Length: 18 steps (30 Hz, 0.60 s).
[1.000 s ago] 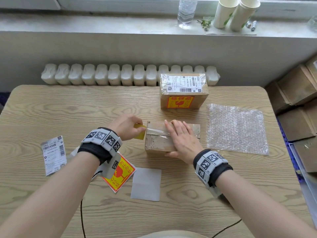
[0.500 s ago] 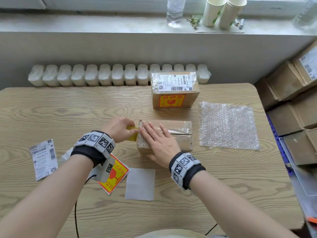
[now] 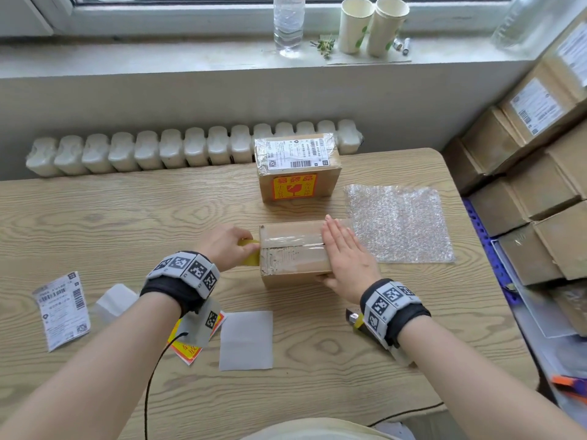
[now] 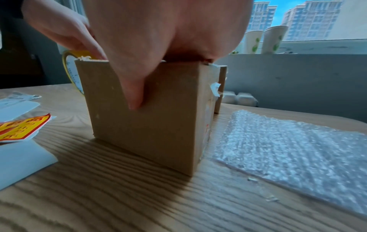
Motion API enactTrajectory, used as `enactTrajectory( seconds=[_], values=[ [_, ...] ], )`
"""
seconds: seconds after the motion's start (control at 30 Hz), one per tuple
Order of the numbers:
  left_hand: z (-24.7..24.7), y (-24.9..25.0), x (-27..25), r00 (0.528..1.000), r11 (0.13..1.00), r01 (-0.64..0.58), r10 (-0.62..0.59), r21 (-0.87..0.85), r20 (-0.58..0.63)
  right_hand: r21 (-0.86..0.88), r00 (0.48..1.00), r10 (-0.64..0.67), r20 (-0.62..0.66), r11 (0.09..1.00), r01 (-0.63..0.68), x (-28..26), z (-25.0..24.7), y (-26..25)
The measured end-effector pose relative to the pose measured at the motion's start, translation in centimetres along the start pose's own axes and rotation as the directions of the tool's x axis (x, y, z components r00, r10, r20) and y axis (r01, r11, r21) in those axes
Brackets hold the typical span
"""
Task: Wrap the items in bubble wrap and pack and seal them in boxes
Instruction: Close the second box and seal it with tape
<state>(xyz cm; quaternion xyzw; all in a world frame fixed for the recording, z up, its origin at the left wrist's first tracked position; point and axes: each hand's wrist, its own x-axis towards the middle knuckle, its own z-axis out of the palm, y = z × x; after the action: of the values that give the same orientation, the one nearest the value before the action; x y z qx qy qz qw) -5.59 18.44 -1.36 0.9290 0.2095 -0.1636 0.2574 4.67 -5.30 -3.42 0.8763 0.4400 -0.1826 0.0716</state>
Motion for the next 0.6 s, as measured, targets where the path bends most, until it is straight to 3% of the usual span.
enactTrajectory(
  seconds=[0.1,0.23,0.43,0.6],
  values=[
    [0.9,1.1,0.0,1.0,0.999,-0.018,0.018,-0.036,0.003,0.041,1.0,-0.003,-0.024,0.999,0.004,-0.6,0.0,-0.2],
    [1.0,1.4,-0.3,0.996,0.994,-0.04,0.048,-0.105,0.078,0.053,0.973,-0.201,-0.115,0.977,0.209,0.0,0.8,-3.5],
    [-0.1,0.0,-1.2,0.99,0.954,0.014,0.029,-0.299,0.141,0.035,0.974,-0.158,-0.162,0.985,0.166,0.9,2.0,-5.1],
    [-0.2,-1.3,-0.4,0.986,0.973,0.038,0.002,-0.23,0.169,0.05,0.964,-0.202,-0.171,0.976,0.213,0.8,1.7,-4.7]
  ],
)
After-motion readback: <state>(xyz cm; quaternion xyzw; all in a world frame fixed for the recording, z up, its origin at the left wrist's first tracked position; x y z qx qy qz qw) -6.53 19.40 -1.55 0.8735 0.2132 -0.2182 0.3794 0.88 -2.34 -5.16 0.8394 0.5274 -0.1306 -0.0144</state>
